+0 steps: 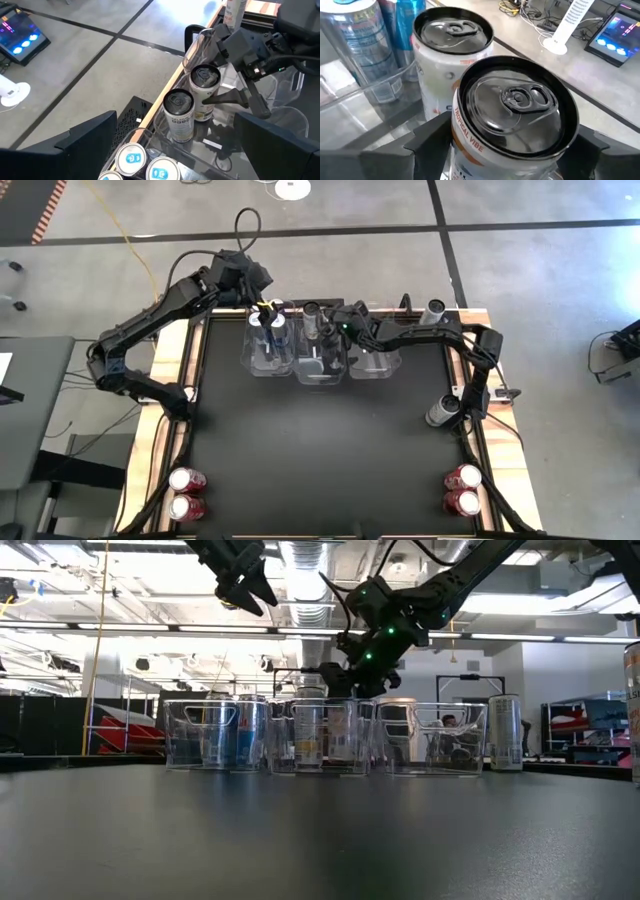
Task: Sort soda cans
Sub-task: Put the center white-yellow soda can into the center transparent bin
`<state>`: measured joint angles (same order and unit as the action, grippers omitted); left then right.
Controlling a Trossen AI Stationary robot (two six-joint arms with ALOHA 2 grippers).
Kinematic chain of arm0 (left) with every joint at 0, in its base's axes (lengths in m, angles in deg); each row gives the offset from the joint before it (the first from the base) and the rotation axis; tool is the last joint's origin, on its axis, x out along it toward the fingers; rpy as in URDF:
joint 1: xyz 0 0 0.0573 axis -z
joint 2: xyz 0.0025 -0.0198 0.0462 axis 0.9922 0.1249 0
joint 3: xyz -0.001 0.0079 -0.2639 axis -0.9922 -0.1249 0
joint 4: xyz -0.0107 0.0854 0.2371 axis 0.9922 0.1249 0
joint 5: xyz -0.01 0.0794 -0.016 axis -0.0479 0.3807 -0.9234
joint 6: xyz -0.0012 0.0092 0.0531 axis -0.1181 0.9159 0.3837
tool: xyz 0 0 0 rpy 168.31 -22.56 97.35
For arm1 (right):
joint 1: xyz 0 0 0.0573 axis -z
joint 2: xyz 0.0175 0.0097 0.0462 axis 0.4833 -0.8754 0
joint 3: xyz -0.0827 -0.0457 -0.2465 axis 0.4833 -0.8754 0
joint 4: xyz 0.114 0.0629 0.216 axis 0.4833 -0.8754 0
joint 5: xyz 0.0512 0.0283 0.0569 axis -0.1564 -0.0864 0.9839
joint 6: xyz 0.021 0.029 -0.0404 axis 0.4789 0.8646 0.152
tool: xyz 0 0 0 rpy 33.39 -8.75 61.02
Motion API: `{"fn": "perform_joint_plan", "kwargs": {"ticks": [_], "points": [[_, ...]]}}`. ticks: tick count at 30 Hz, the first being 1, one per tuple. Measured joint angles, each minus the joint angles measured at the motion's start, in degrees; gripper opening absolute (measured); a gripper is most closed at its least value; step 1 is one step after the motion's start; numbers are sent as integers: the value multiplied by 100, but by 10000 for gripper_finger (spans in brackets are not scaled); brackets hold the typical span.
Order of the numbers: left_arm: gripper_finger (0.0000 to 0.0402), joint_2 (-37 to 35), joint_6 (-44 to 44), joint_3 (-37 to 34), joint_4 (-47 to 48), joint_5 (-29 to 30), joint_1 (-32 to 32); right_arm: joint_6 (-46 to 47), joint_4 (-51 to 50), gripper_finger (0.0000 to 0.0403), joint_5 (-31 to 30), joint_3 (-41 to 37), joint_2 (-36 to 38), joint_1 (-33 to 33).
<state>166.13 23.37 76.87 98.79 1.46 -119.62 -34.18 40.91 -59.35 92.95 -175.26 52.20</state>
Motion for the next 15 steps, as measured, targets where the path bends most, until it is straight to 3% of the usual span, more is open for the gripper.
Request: {"fn": "perform_joint_plan", "kwargs": {"ticks": [15], "points": [[396,-7,-83,0,-5,0,141,-59,233,345,58,6,15,205]]}}
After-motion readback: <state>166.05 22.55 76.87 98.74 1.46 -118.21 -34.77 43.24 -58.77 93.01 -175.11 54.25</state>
